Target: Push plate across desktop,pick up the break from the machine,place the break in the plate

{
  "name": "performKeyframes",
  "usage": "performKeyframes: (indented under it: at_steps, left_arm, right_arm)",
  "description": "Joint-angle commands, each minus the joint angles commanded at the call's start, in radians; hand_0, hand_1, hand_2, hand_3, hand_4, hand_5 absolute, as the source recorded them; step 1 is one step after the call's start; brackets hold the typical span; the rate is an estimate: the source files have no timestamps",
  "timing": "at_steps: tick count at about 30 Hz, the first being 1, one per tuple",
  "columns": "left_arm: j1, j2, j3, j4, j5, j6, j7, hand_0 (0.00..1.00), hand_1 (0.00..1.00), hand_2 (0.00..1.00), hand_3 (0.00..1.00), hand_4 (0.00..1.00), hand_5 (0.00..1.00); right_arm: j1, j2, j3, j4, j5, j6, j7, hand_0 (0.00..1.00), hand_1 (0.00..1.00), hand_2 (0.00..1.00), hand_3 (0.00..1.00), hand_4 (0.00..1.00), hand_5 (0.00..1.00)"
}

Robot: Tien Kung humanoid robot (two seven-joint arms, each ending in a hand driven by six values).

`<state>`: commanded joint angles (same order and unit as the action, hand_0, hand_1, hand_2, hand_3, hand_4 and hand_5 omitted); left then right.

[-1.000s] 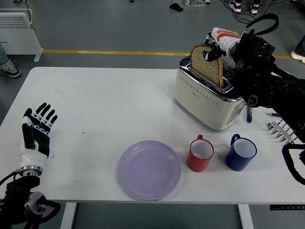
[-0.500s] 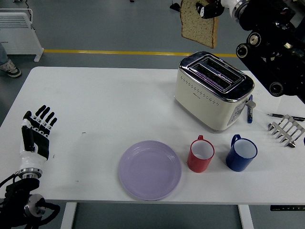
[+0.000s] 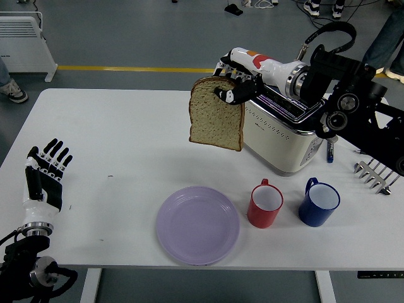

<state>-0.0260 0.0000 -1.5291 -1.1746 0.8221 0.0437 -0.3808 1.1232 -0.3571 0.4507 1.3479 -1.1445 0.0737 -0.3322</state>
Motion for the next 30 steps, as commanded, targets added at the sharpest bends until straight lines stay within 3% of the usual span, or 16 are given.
performKeyframes:
  at_steps: [4,13,20,21,30]
  left_arm:
    - [-0.001,0.000,0.000,0.001,0.001,0.000,0.000,0.808,0.816,0.841,0.729,0.540,0.998]
    - [-0.003,0.000,0.002,0.005,0.002,0.000,0.000,0.808,0.816,0.841,0.729,0.540,0.998]
    - [-0.002,0.000,0.001,0.007,0.002,0.000,-0.001,0.808,0.816,0.841,0.729,0.540,0.998]
    - [-0.001,0.000,0.001,0.007,0.002,0.000,-0.001,0.808,0.816,0.841,0.728,0.540,0.998]
    - [-0.002,0.000,0.001,0.007,0.002,0.000,-0.001,0.808,0.816,0.841,0.728,0.540,0.998]
  right_arm:
    - [-0.030,0.008,-0.082,0.019,0.052,-0.020,0.017,0.193,0.248,0.314,0.394,0.293,0.002]
    - [-0.094,0.086,-0.150,0.008,0.085,-0.057,0.039,0.196,0.246,0.313,0.392,0.300,0.002]
    - [-0.145,0.132,-0.191,-0.052,0.115,-0.073,0.052,0.203,0.245,0.310,0.390,0.306,0.002]
    - [-0.151,0.137,-0.195,-0.064,0.119,-0.077,0.056,0.247,0.275,0.332,0.411,0.301,0.002]
    - [-0.206,0.169,-0.212,-0.148,0.140,-0.083,0.107,0.299,0.323,0.377,0.447,0.284,0.024]
